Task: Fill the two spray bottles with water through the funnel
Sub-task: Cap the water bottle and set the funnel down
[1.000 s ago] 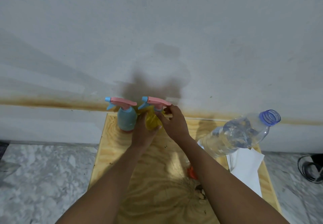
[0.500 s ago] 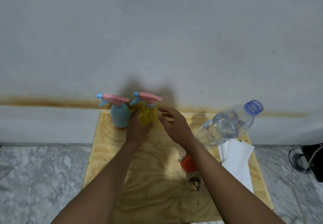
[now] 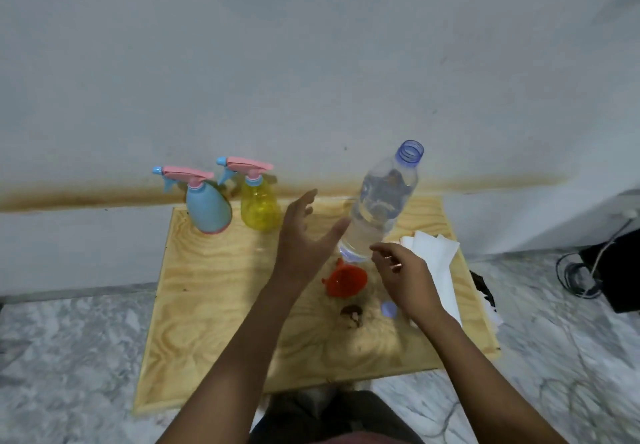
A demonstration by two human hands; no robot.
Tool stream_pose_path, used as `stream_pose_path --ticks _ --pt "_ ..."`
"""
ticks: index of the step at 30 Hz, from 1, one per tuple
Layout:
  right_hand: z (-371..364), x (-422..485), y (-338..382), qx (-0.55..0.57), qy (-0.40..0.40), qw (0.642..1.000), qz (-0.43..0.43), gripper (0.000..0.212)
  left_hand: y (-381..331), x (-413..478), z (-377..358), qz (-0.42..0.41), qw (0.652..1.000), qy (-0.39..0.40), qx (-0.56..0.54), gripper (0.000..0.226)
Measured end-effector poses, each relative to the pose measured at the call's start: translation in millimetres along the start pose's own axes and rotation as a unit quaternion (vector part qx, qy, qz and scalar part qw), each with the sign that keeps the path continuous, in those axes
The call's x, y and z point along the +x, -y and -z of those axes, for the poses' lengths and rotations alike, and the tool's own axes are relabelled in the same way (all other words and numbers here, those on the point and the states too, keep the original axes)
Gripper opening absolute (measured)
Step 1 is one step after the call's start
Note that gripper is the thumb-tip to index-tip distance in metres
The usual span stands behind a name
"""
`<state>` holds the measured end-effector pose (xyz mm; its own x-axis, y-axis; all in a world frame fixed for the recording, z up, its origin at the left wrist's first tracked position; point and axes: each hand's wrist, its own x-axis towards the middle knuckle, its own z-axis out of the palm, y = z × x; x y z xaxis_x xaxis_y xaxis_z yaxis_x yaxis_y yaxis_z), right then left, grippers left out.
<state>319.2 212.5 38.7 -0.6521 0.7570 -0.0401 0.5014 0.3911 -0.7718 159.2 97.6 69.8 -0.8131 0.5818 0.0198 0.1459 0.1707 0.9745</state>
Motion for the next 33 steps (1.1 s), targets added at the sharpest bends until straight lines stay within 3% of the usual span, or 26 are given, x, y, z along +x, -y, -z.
stream_pose_path --ticks 4,6,9,16,20,23,28,33 --pt "12 -14 -59 -0.126 0.088 0.984 -0.09 0.024 -55 8 -41 -0.052 0.995 0.08 0.034 0.092" --pt "11 -22 -79 -0.166 0.138 0.97 -0.112 0.035 -67 11 -58 -0.061 0.993 0.085 0.048 0.098" --pt "7 -29 -93 -0.203 0.158 0.962 -0.094 0.045 -71 13 -75 -0.067 0.995 0.041 0.066 0.096" --pt "-8 -26 -101 -0.278 0.177 0.944 -0.034 0.034 -69 12 -86 -0.051 0.997 -0.008 0.064 0.076" --pt "-12 -24 -110 -0.258 0.181 0.949 -0.021 0.027 -67 12 -85 -0.063 0.995 -0.013 0.073 0.075" --pt "-7 -20 -112 -0.222 0.172 0.96 -0.018 0.034 -67 14 -83 -0.074 0.995 -0.006 0.071 0.069" --pt "15 -9 -99 -0.135 0.112 0.984 0.023 0.042 -65 15 -83 -0.074 0.995 -0.006 0.066 0.067" --pt "57 13 -58 -0.049 0.037 0.993 0.1 0.033 -60 16 -83 -0.077 0.995 -0.004 0.07 0.069"
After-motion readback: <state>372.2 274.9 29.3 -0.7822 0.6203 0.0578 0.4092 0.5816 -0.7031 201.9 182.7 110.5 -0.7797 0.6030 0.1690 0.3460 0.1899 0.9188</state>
